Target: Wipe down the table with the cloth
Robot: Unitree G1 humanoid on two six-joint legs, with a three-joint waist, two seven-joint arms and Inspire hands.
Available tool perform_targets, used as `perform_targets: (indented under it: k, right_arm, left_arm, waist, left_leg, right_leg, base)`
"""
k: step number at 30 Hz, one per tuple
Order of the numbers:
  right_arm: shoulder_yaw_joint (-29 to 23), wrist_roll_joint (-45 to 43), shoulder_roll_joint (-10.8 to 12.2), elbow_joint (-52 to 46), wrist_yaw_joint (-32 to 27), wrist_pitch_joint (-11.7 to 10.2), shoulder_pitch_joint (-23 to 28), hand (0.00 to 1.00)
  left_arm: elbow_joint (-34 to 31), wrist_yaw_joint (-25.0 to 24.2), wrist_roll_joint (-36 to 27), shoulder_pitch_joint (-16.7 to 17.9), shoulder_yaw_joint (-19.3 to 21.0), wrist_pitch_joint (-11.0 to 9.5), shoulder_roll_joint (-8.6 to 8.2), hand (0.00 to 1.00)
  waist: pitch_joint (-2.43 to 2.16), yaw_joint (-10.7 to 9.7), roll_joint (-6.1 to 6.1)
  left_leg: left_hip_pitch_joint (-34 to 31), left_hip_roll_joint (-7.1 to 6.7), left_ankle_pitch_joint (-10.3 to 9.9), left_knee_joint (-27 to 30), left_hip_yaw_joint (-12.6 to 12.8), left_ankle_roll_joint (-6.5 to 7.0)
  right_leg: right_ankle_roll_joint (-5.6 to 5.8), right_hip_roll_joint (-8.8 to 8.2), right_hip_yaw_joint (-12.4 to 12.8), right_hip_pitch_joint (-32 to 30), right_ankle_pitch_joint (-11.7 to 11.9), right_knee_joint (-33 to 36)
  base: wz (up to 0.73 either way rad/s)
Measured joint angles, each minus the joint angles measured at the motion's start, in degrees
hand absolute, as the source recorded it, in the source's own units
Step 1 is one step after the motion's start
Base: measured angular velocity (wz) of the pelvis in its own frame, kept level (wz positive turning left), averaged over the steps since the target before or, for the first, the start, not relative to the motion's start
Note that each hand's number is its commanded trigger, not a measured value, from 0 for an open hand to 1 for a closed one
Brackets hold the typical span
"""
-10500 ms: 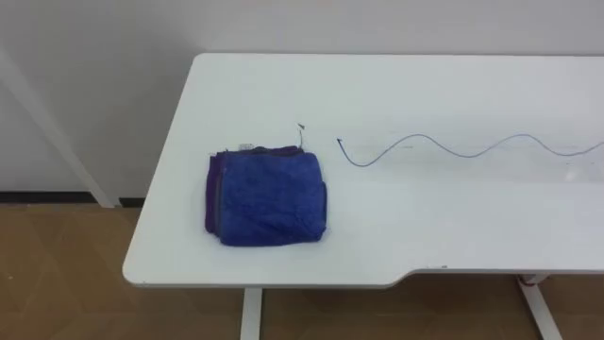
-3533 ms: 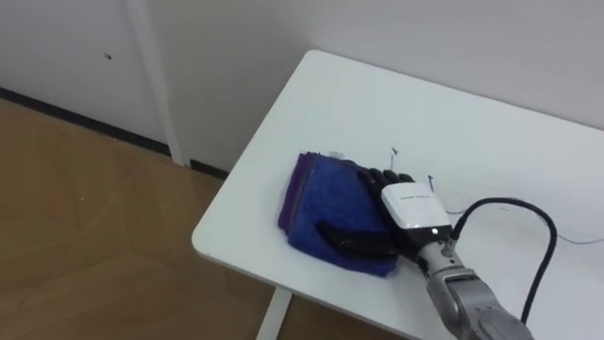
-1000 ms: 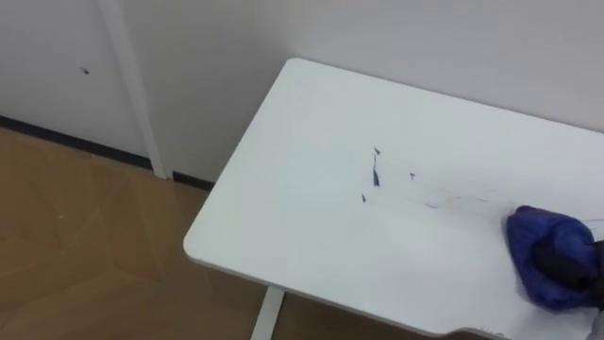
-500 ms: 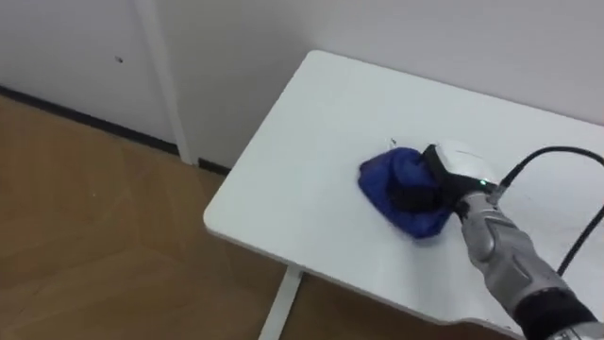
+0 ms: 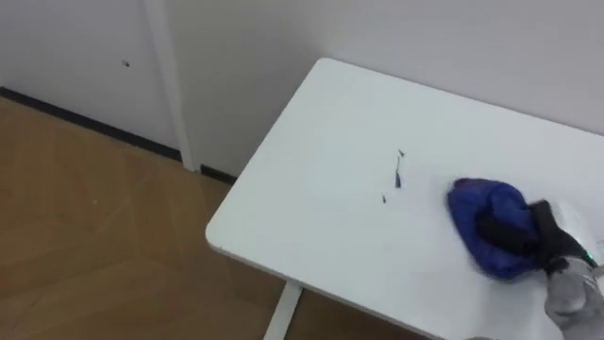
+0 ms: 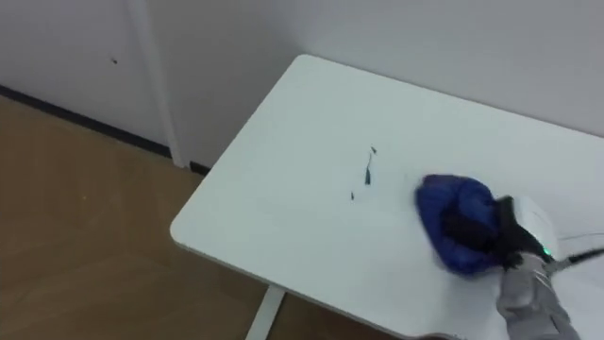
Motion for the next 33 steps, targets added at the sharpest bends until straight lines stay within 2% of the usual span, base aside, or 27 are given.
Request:
perform_targets:
  k: [1,4,8,11,13,14,15,16,18,19,20,22,24,26,27,28,30,32,33]
  right_arm:
    - [-1.3,0.3,-1.1,1.3,-0.2,0.0,1.3,1.00]
    - [-3.1,3.2,-3.2,2.6,-0.9,0.1,4.9,1.00]
    - [-3.3,4.2,-3.2,2.3,-1.9,1.8,5.4,1.00]
    - [-1.4,4.0,-2.4,1.3,-2.6,5.7,2.6,1.00]
    - [2.4,2.6,-1.4,-0.1,-2.8,10.0,-1.7,1.00]
    - [3.9,1.5,-1.1,-0.4,-2.7,10.9,-3.0,1.00]
    - [7.4,-2.1,-0.7,-2.0,-1.7,12.5,-6.1,1.00]
    - [10.5,-6.0,-0.3,-4.6,-0.2,12.9,-8.8,1.00]
    - [14.9,-9.8,0.8,-8.6,1.6,12.6,-13.0,1.00]
    - [17.4,-10.4,1.2,-10.2,2.4,12.2,-15.5,1.00]
    - [18.2,-10.5,1.2,-10.7,2.8,11.8,-16.4,1.00]
    - [19.9,-10.4,1.9,-11.0,3.9,11.3,-18.5,1.00]
    - [19.9,-10.6,1.9,-10.5,4.2,10.6,-18.4,1.00]
    - [19.1,-10.5,1.9,-8.8,4.2,10.2,-17.1,1.00]
    - [17.0,-9.8,1.9,-6.7,3.6,9.2,-14.8,1.00]
    - [14.0,-6.5,2.2,-6.1,2.2,6.8,-11.4,1.00]
    - [11.1,-2.9,2.2,-5.2,0.6,4.1,-7.4,1.00]
    - [6.9,-2.1,2.9,-4.8,-0.2,2.3,-3.7,1.00]
    - [4.4,-0.8,2.9,-3.7,-0.6,1.4,-2.1,1.00]
  left_arm:
    - [0.0,0.1,0.3,0.3,0.0,0.0,0.21,0.00]
    - [-0.2,0.3,0.9,0.1,0.4,0.1,-0.14,0.00]
    - [-0.2,0.7,0.3,-0.2,-0.3,0.4,-0.80,0.00]
    - [-0.1,1.8,0.2,-0.8,-2.7,0.6,-1.32,0.00]
    - [1.0,1.8,0.3,-1.6,-3.1,0.7,-2.10,0.00]
    - [1.3,1.7,0.3,-2.1,-3.1,1.0,-2.25,0.00]
    - [1.3,1.4,0.4,-2.5,-3.4,1.1,-2.45,0.00]
    - [1.2,0.7,0.3,-2.9,-3.5,1.2,-2.54,0.00]
    - [1.0,0.1,0.3,-3.7,-4.8,1.2,-2.55,0.00]
    - [1.0,-0.2,0.3,-4.1,-6.0,1.6,-2.57,0.00]
    - [0.9,-0.2,0.2,-4.3,-6.8,1.8,-2.55,0.00]
    - [0.9,-0.2,0.1,-4.0,-8.0,2.0,-2.36,0.00]
    - [0.9,0.0,-0.1,-2.5,-8.0,2.6,-2.37,0.00]
    - [0.9,0.0,-1.0,-0.9,-7.9,3.0,-2.40,0.00]
    - [0.9,0.2,-0.9,-0.2,-7.3,3.1,-2.37,0.00]
    - [0.9,0.2,-0.9,0.2,-6.7,3.0,-2.37,0.00]
    - [0.8,0.2,-0.9,0.5,-5.6,2.6,-2.34,0.00]
    - [0.2,0.3,-0.7,0.8,-4.0,2.0,-2.03,0.00]
    - [0.2,0.3,-0.7,0.9,-3.2,1.4,-1.80,0.00]
  waist:
    - [-0.18,-0.4,0.22]
    - [-0.32,-0.9,0.30]
    - [-0.30,-1.2,0.30]
    - [-0.18,-0.7,0.46]
    - [-0.15,1.8,0.84]
    - [-0.10,2.2,0.90]
    - [0.15,2.9,1.07]
    - [0.68,3.4,1.10]
    - [1.23,4.1,1.52]
    - [1.46,5.2,1.63]
    - [1.58,5.7,1.85]
    - [1.60,8.0,1.85]
    - [1.47,8.7,1.72]
    - [1.32,8.3,1.37]
    - [1.32,7.6,0.83]
    - [1.25,6.4,0.48]
    - [1.29,5.1,0.00]
    - [0.87,2.9,-1.06]
    - [0.39,2.2,-1.23]
  left_leg:
    - [0.5,0.05,-0.2,0.0,0.2,0.07]
    - [0.9,0.10,-0.7,0.4,0.3,0.03]
    - [1.2,0.20,-0.8,1.1,0.3,-0.16]
    - [1.0,0.46,-0.6,1.1,0.8,-0.47]
    - [0.1,1.20,-0.4,1.1,3.1,-1.05]
    - [-0.4,1.55,-0.2,1.1,3.3,-1.26]
    - [-1.5,1.90,0.1,1.1,3.6,-1.62]
    - [-2.4,2.05,0.6,1.1,3.5,-1.97]
    - [-3.6,2.42,1.2,1.0,3.3,-2.44]
    - [-3.9,2.47,1.4,1.0,3.0,-2.66]
    - [-3.9,2.48,1.5,0.9,2.9,-2.74]
    - [-3.7,2.30,2.0,0.6,2.5,-2.89]
    - [-3.7,2.05,2.2,0.0,1.4,-2.90]
    - [-3.8,1.96,2.2,0.0,0.5,-2.87]
    - [-3.7,1.91,2.2,0.0,-0.3,-2.86]
    - [-3.4,1.71,2.2,0.1,-0.3,-2.86]
    - [-2.1,1.41,2.2,0.0,0.2,-2.86]
    - [-1.8,0.99,2.2,0.0,0.8,-2.82]
    - [-1.7,0.97,2.1,0.0,2.2,-2.78]
  right_leg:
    - [0.01,0.00,0.0,0.6,0.0,0.0]
    - [0.10,0.05,-0.2,1.2,-0.1,0.0]
    - [0.14,0.24,-0.1,1.7,0.0,0.0]
    - [0.15,0.41,-0.1,1.4,0.0,0.0]
    - [-0.05,0.86,0.5,-0.3,0.0,0.2]
    - [-0.31,1.07,0.9,-1.0,0.1,0.4]
    - [-0.72,1.41,1.3,-2.7,0.4,1.1]
    - [-1.27,1.77,1.3,-3.8,0.7,1.2]
    - [-1.85,2.17,1.1,-5.1,0.7,1.2]
    - [-2.20,2.33,0.9,-5.6,0.6,1.0]
    - [-2.32,2.35,0.8,-5.7,0.5,0.9]
    - [-2.29,2.12,-0.1,-5.6,-0.3,0.8]
    - [-2.11,2.02,-0.9,-5.3,-0.5,0.7]
    - [-1.92,1.84,-0.9,-5.0,-0.6,1.0]
    - [-1.86,1.66,-1.0,-4.4,-0.6,0.9]
    - [-1.85,1.45,-0.7,-3.5,-0.6,0.9]
    - [-1.82,1.30,0.0,-2.1,-0.6,0.9]
    - [-1.55,1.01,0.1,-1.2,-0.8,0.9]
    - [-1.52,0.92,1.1,-1.1,-0.8,1.1]
  base:
    - [-0.13]
    - [-0.13]
    - [-0.05]
    - [-0.15]
    - [-0.54]
    - [-0.52]
    - [-0.25]
    - [-0.15]
    - [0.05]
    - [0.12]
    - [0.21]
    - [0.28]
    - [0.30]
    - [0.37]
    - [0.58]
    - [0.60]
    - [0.43]
    - [0.31]
    - [-0.07]
